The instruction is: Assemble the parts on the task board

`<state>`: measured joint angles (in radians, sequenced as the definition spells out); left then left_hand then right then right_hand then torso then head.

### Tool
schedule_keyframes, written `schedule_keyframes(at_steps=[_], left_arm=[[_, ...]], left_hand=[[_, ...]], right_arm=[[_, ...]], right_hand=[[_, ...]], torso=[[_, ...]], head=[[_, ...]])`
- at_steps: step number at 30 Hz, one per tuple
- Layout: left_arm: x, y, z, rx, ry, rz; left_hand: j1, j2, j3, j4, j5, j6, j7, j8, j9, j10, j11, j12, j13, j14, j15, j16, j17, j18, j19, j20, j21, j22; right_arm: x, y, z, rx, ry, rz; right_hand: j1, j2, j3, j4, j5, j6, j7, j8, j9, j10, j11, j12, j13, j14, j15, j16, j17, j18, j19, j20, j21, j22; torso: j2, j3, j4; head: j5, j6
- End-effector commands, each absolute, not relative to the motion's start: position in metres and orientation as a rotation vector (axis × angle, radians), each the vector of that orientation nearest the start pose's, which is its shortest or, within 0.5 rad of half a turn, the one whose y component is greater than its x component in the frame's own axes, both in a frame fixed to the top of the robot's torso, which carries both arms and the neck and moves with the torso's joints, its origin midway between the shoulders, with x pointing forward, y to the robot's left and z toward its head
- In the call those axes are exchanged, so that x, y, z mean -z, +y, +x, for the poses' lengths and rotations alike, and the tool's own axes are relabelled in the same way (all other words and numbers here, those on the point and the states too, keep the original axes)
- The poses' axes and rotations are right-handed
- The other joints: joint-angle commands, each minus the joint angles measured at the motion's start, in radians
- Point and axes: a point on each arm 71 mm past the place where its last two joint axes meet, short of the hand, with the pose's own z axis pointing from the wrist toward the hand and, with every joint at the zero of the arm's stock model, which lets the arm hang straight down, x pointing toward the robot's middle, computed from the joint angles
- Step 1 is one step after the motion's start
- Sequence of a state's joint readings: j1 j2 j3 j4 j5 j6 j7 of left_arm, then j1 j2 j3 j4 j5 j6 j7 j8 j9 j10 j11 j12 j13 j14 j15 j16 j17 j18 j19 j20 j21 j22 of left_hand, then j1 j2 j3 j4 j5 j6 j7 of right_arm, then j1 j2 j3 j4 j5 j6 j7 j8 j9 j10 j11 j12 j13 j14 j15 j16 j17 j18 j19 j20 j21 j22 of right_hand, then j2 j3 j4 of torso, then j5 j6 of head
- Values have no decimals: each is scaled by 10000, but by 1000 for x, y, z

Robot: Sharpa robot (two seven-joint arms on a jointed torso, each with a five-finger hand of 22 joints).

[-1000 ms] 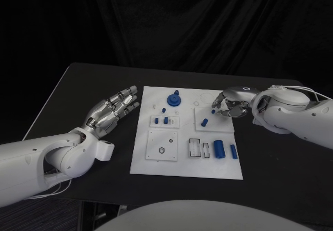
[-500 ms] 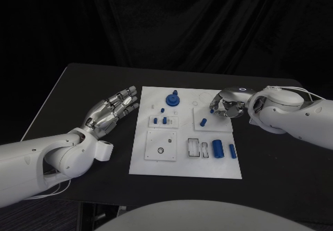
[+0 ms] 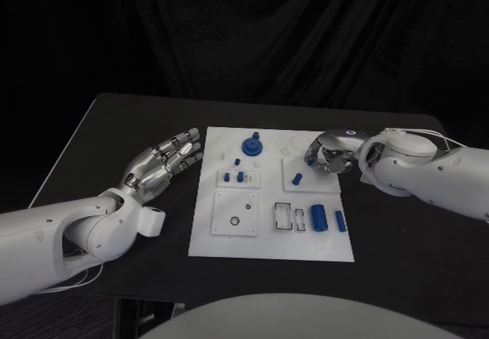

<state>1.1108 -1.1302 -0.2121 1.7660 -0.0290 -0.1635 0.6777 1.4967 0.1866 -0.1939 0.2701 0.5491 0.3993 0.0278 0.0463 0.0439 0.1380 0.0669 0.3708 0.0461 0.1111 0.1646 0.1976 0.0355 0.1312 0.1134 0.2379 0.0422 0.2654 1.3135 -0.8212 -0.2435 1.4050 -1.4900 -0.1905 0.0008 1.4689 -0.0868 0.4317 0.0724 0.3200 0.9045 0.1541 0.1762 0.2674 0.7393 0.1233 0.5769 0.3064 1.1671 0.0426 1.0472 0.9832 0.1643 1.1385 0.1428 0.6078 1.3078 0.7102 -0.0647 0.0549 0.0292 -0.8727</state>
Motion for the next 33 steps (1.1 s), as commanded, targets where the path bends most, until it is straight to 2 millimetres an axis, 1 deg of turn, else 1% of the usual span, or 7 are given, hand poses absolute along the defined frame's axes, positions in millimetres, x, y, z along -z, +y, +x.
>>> schedule_keyframes(at_steps=[1,8,16,20,23,27,33], left_arm=[[222,270,388,17894,12399,-10123],[223,269,389,17899,12495,-10166],[224,269,390,17938,12593,-10207],[225,269,390,17938,12634,-10225],[225,269,391,17922,12666,-10239],[226,270,391,17923,12698,-10254],[227,270,392,17923,12730,-10271]], left_hand=[[126,-20,-11,-63,66,82,136,-2,22,20,46,50,17,36,86,107,15,161,43,115,55,54],[153,-20,10,-70,69,134,249,5,27,16,51,60,17,82,157,187,23,170,110,197,83,118],[179,-14,34,-81,71,175,318,11,31,32,90,97,21,115,209,247,29,176,140,258,96,139],[200,-13,51,-94,73,201,340,13,34,50,131,129,25,138,238,288,34,180,162,292,105,161],[219,-3,77,-104,79,194,348,11,32,76,209,165,29,170,278,345,40,189,194,337,118,195],[232,1,94,-112,83,189,350,8,31,92,260,191,32,187,301,377,43,194,217,364,128,219],[252,5,114,-127,92,200,361,8,32,106,303,212,34,206,324,409,47,198,246,391,142,255]], right_arm=[[220,-221,492,-5544,18280,-3981],[220,-220,493,-5584,18189,-3985],[220,-218,495,-5588,18048,-3948],[220,-217,495,-5613,17937,-3925],[219,-217,495,-5636,17801,-3884],[217,-219,495,-5664,17551,-3792],[211,-222,494,-5699,17110,-3614]], right_hand=[[87,69,-23,-104,2,110,0,108,86,153,-30,-34,-40,109,-24,64,33,23,58,-22,100,456],[69,142,-126,-168,-120,193,-5,278,293,362,-92,26,-48,231,-66,149,111,-6,169,-56,328,491],[53,272,-264,-218,-329,401,3,599,647,676,-161,83,-78,333,-108,194,156,-27,252,-92,457,503],[21,347,-416,-231,-500,493,-19,941,989,912,-213,79,-129,418,-144,234,202,-41,323,-117,530,510],[-14,378,-485,-210,-565,488,-40,1090,1136,1008,-236,65,-157,467,-158,265,236,-52,374,-128,589,521],[-13,404,-534,-211,-560,503,-66,1258,1295,1142,-277,56,-187,504,-186,275,250,-55,411,-148,600,522],[32,398,-544,-246,-516,487,-64,1360,1402,1224,-293,17,-226,469,-207,200,177,-49,417,-169,565,517]], torso=[[-4,-9,3],[-12,-13,-1],[-30,-16,0],[-36,-19,-3],[-31,-22,-4],[-23,-22,-1],[-16,-20,0]], head=[[-9,1],[-30,1],[-51,1],[-31,1],[-23,1],[-1,1],[20,1]])
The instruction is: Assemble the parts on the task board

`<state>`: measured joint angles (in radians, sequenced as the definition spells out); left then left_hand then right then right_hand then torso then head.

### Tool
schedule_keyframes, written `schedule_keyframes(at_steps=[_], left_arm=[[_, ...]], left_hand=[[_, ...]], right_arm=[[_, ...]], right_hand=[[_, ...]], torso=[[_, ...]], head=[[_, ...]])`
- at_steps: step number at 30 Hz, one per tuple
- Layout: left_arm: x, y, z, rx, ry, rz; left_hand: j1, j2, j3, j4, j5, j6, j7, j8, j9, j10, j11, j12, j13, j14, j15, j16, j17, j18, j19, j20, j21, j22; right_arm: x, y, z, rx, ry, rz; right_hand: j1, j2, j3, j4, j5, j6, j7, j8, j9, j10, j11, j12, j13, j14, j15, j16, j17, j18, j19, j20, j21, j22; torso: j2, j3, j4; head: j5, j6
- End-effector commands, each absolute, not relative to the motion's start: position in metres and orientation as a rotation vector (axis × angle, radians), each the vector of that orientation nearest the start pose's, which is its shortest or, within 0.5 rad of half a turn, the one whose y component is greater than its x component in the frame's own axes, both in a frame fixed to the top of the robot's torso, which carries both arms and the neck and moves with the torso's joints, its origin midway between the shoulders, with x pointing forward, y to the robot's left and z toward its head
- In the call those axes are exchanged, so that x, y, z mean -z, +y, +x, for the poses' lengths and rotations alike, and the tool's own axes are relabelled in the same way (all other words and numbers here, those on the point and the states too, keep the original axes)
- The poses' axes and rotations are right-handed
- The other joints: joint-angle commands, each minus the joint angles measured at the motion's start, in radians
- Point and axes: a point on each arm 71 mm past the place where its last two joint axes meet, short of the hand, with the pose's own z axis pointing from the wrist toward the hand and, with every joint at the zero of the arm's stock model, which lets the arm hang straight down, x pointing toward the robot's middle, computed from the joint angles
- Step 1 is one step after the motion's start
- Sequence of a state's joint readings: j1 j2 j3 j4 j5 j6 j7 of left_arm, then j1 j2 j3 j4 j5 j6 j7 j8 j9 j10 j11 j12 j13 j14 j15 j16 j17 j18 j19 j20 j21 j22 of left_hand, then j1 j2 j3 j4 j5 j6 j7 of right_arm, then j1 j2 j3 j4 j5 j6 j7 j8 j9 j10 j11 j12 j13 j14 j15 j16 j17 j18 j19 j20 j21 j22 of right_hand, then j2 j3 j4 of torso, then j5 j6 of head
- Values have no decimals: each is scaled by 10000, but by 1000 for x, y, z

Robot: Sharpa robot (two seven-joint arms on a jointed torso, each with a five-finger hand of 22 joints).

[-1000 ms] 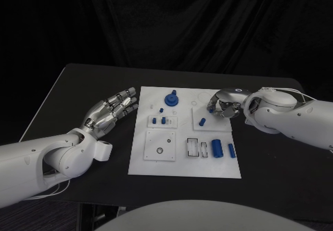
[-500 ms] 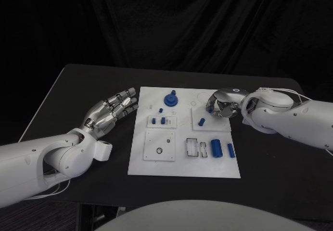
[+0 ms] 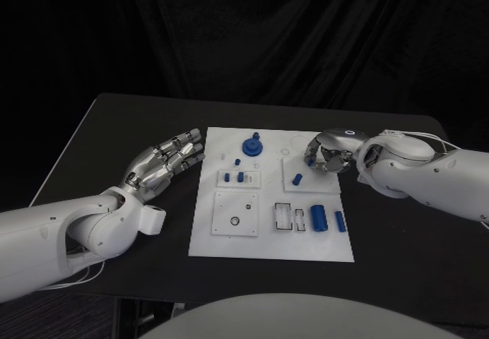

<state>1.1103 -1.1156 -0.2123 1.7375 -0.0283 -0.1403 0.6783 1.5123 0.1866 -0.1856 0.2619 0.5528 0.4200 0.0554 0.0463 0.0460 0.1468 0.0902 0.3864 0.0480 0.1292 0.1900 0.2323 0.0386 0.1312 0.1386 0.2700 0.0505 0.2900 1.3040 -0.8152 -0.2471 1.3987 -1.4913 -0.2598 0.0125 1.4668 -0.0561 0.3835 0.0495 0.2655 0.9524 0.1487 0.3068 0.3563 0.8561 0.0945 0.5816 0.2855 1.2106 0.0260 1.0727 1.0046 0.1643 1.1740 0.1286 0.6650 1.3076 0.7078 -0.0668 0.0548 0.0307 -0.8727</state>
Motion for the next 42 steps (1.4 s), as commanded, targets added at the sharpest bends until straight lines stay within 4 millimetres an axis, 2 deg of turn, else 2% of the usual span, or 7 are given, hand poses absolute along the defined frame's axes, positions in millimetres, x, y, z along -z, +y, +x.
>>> schedule_keyframes(at_steps=[1,12,18,29,34,37,42], left_arm=[[227,270,392,17925,12734,-10273],[228,270,393,17952,12811,-10308],[228,269,393,17990,12863,-10330],[228,269,393,18009,12920,-10358],[228,269,393,18022,12946,-10373],[228,269,392,18007,12957,-10383],[229,267,393,18028,12994,-10385]], left_hand=[[95,5,32,-45,55,-7,85,8,10,18,70,56,15,25,70,62,16,199,-5,69,59,9],[129,1,66,-75,64,52,133,17,18,52,126,106,20,68,109,136,24,206,51,110,84,72],[142,1,79,-87,70,65,150,20,20,55,135,110,20,74,120,148,25,208,71,123,93,95],[156,24,109,-96,87,53,164,17,19,60,166,117,20,79,141,161,24,210,96,143,105,115],[157,38,123,-95,97,58,167,17,19,64,180,127,21,82,149,172,25,210,112,151,113,133],[157,40,125,-94,99,68,168,18,20,69,184,138,22,87,151,181,26,210,116,152,114,137],[150,44,131,-88,101,53,172,16,19,60,194,118,19,76,163,168,23,208,120,175,117,125]], right_arm=[[210,-222,494,-5705,17042,-3594],[180,-219,490,-5984,15933,-3473],[174,-212,478,-6291,16059,-3590],[184,-166,430,-7645,16392,-4921],[192,-142,420,-7829,16406,-5847],[198,-130,418,-7683,16548,-6425],[210,-110,417,-7386,16631,-7365]], right_hand=[[53,91,-62,-17,30,8,-10,55,513,56,-6,-30,-17,35,-41,-54,-37,-49,62,-27,-7,520],[93,74,-49,-37,74,-69,13,89,577,121,0,-99,-69,9,-45,-122,-93,-53,67,-40,-22,521],[89,63,-51,-32,73,-98,22,89,587,133,6,-122,-85,-9,-42,-154,-123,-47,48,-40,-71,511],[169,37,-9,-83,130,-182,47,87,621,165,18,-207,-141,13,-39,-150,-102,-46,44,-46,-93,517],[150,23,-17,-74,133,-197,52,85,626,190,22,-218,-151,27,-35,-137,-86,-50,48,-44,-89,520],[136,22,-21,-64,131,-197,51,88,631,213,22,-225,-157,48,-32,-114,-60,-55,59,-42,-69,525],[91,-19,-18,-72,134,-53,-29,151,727,553,-61,-347,-242,176,-86,20,79,-67,157,-71,70,563]], torso=[[8,2,1],[12,2,-6],[15,1,-3],[13,-7,3],[16,4,-6],[10,-5,-1],[-7,-4,-39]], head=[[5,1],[41,1],[126,1],[223,1],[256,1],[288,1],[319,1]])
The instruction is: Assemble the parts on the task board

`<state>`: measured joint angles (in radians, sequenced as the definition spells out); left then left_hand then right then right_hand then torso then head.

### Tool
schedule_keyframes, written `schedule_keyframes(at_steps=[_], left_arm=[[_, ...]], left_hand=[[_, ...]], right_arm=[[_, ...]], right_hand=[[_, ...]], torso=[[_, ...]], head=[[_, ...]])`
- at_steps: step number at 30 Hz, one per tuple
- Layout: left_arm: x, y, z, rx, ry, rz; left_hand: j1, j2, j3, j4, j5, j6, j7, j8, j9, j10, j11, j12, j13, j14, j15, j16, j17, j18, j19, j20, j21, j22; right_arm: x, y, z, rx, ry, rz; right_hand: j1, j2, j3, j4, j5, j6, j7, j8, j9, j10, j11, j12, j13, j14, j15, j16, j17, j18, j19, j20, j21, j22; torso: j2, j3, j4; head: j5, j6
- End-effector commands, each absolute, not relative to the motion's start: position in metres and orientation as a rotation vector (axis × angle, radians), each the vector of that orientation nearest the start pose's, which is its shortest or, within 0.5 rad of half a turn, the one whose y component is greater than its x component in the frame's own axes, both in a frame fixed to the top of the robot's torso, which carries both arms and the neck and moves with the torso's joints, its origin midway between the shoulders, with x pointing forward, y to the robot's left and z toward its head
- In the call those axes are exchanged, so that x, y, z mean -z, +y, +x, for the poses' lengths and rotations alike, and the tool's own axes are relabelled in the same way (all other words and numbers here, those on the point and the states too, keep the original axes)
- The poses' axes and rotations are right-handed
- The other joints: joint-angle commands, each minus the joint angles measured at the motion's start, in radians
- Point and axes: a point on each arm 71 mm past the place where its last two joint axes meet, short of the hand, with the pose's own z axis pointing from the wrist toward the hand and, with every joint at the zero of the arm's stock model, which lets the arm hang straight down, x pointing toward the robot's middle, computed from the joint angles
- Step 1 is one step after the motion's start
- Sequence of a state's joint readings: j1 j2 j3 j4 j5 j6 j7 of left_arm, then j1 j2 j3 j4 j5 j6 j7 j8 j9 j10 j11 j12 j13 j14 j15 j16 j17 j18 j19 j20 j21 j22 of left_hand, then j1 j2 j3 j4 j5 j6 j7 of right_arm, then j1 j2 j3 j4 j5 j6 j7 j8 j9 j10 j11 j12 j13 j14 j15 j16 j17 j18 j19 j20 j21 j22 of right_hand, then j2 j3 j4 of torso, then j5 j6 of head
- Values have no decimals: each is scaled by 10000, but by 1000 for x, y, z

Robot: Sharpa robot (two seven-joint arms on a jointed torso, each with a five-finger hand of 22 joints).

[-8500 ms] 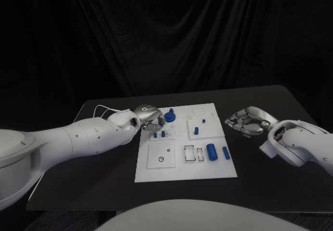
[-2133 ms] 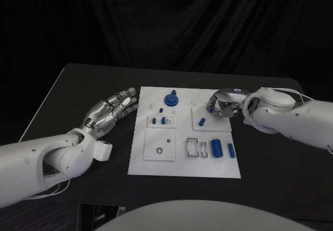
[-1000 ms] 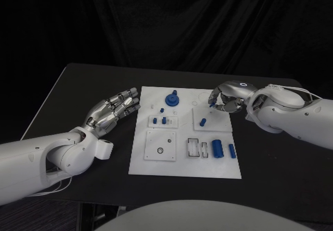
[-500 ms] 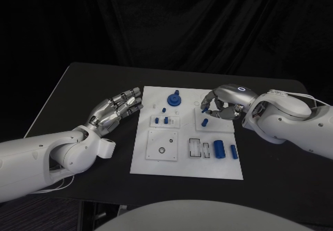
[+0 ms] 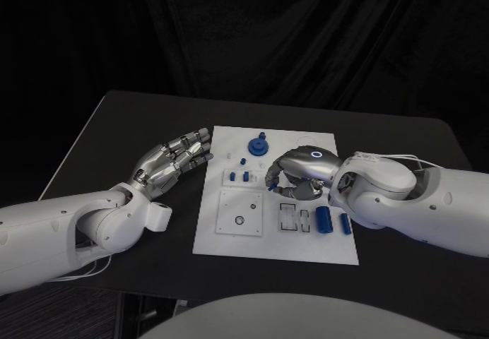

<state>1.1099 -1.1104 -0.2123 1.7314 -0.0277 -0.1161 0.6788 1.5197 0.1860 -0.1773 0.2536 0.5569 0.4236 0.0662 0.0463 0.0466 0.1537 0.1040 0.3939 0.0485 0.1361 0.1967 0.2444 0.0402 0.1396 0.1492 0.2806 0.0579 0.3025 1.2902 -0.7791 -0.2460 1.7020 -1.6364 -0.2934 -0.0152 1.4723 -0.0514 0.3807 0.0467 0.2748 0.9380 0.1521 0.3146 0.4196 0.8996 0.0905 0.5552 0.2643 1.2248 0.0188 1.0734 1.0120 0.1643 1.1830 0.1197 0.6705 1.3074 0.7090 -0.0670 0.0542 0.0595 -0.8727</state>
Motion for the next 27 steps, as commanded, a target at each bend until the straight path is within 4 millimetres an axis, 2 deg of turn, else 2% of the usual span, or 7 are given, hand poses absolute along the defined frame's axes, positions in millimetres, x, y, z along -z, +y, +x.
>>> schedule_keyframes(at_steps=[1,5,8,11,17,21,27], left_arm=[[229,266,393,18053,13002,-10383],[229,265,393,18102,13027,-10388],[229,265,393,18087,13048,-10400],[229,265,393,18072,13064,-10406],[230,264,394,18111,13143,-10430],[231,263,395,18139,13197,-10445],[231,263,396,18154,13249,-10461]], left_hand=[[77,49,48,-5,60,17,64,16,13,-9,55,42,14,7,96,48,7,124,13,69,42,0],[76,49,48,-5,60,13,64,15,13,-7,56,47,14,8,97,50,7,124,11,71,41,-5],[75,51,51,-4,60,5,66,14,12,-12,59,38,13,4,100,45,6,123,8,75,40,-17],[74,52,52,-3,60,-1,67,13,11,-19,61,22,10,-1,102,38,4,123,11,77,42,-12],[73,61,63,-1,61,-14,89,9,9,-36,64,2,6,-13,114,32,2,120,10,88,41,-26],[79,73,111,-10,60,69,262,24,21,-70,0,-18,4,-40,144,38,0,101,19,99,44,-35],[81,71,123,-15,60,93,302,30,24,-76,-18,-23,4,-47,149,40,-1,95,21,99,45,-38]], right_arm=[[213,-107,416,-7379,16644,-7493],[218,-98,415,-7425,16615,-7726],[221,-94,414,-7454,16580,-7786],[223,-91,414,-7511,16505,-7783],[224,-83,411,-7757,16325,-7797],[224,-78,408,-7926,16229,-7820],[224,-74,405,-8068,16145,-7834]], right_hand=[[36,-72,10,-48,44,105,-68,79,105,133,-25,-98,-37,30,-19,8,1,-69,74,15,27,568],[38,-81,11,-56,49,111,-72,80,112,143,-28,-111,-44,26,-22,4,-2,-63,59,12,-7,561],[38,-85,11,-58,50,110,-72,79,113,148,-29,-116,-46,22,-23,-2,-8,-63,58,11,-9,560],[9,-111,1,-52,28,92,-65,58,121,173,-24,-160,-66,-12,-20,-41,-44,-52,19,9,-94,542],[25,-123,26,-75,37,62,-58,19,124,202,-20,-222,-94,-83,-16,-108,-98,-37,-47,7,-210,519],[30,-131,32,-84,43,53,-54,6,125,210,-17,-242,-103,-58,-15,-63,-44,-44,-38,7,-176,528],[13,-141,27,-79,35,45,-49,-7,125,224,-13,-258,-109,-48,-12,-48,-28,-46,-37,8,-172,530]], torso=[[-29,-4,-38],[-43,-22,-20],[-33,-7,-51],[-61,-21,-76],[-62,-19,-69],[-64,-20,-72],[-60,-9,-88]], head=[[51,1],[116,1],[195,1],[253,1],[287,1],[299,1],[333,1]])
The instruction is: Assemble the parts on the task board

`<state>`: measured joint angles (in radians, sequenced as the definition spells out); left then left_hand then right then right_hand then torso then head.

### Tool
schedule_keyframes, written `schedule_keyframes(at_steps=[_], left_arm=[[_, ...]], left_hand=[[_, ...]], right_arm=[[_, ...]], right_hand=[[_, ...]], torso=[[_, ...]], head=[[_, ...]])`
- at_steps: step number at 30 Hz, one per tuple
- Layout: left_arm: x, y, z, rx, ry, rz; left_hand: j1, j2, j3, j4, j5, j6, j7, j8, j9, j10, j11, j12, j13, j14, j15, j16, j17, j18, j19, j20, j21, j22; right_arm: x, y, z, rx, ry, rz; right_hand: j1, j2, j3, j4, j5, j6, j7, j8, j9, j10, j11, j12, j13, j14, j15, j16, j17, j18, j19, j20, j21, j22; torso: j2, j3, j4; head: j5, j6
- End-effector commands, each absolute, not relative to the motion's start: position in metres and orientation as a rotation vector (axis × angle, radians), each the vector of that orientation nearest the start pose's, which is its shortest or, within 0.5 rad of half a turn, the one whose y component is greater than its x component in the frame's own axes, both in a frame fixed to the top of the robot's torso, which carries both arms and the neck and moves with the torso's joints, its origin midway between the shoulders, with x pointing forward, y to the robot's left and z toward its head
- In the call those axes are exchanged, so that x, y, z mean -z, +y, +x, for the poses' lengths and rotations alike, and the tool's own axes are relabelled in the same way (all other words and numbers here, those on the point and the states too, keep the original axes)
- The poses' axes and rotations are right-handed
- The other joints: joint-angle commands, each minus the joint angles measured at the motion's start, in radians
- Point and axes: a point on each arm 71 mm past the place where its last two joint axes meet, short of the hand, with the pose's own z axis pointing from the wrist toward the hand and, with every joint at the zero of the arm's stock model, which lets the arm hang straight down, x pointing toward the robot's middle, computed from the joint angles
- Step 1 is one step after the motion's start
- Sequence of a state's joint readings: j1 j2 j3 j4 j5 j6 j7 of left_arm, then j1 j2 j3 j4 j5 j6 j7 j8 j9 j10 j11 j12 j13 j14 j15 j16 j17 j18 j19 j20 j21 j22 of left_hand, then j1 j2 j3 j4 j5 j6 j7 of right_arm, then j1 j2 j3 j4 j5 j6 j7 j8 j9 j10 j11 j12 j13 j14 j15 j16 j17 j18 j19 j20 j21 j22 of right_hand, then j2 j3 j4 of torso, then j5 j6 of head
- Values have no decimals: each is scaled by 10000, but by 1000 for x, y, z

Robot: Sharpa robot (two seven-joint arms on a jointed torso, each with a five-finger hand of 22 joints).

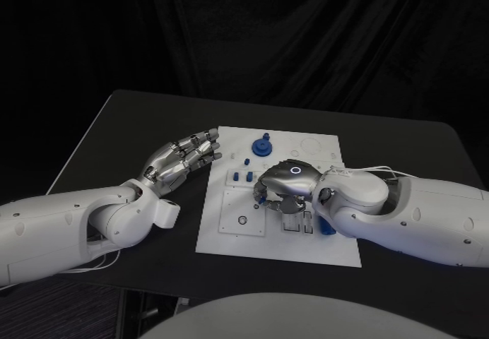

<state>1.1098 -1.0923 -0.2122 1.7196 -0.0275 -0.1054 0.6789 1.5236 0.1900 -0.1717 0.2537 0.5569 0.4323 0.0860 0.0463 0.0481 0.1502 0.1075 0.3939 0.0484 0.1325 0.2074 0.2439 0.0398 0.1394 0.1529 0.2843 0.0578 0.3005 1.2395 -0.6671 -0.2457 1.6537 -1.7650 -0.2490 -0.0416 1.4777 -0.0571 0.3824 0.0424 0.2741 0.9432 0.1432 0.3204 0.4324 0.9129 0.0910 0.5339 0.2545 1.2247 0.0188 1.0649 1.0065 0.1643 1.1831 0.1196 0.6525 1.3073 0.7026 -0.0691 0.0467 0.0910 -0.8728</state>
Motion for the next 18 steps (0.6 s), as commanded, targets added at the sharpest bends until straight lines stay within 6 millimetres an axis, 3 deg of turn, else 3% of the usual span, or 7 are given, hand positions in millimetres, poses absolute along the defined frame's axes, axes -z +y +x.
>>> schedule_keyframes(at_steps=[1,18], left_arm=[[232,263,396,18156,13259,-10464],[233,260,397,18234,13371,-10488]], left_hand=[[42,32,66,-16,60,6,104,30,9,-41,-53,-23,6,-11,42,45,3,98,-15,62,46,-18],[53,36,86,-27,62,-20,117,26,6,-54,-34,-42,3,-9,58,60,5,90,-11,66,47,-17]], right_arm=[[224,-73,405,-8087,16135,-7832],[233,-69,404,-7974,16569,-7994]], right_hand=[[-42,-84,10,-36,42,-7,40,-65,-2,91,-18,-45,-12,-48,-12,37,27,-47,-38,9,9,530],[-75,-104,-1,-31,5,-17,37,-98,2,170,-26,-69,-21,-52,-13,26,11,-45,-43,9,-9,526]], torso=[[5,13,-13],[0,-3,2]], head=[[27,2],[46,2]])
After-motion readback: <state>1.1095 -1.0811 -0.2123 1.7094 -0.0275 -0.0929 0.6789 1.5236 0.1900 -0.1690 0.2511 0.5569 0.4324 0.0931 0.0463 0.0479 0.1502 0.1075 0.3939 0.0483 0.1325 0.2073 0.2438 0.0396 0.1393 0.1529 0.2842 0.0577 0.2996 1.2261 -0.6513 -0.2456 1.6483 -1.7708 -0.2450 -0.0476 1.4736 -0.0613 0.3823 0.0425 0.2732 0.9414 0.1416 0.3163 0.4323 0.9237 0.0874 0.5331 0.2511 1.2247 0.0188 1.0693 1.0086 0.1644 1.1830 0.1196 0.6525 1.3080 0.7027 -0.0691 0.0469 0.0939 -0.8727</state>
